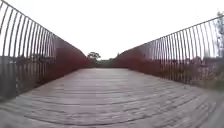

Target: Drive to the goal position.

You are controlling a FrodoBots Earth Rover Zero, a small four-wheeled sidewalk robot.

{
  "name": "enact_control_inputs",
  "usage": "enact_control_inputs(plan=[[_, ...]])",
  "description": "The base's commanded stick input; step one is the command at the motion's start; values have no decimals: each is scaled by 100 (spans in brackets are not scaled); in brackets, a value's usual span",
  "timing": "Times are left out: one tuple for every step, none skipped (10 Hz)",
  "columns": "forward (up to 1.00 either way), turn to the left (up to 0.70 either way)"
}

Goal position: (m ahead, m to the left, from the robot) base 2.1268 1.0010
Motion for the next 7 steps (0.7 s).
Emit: enact_control_inputs(plan=[[100, 0], [100, 0], [100, 0], [100, 0], [100, 0], [100, 0], [100, 0]])
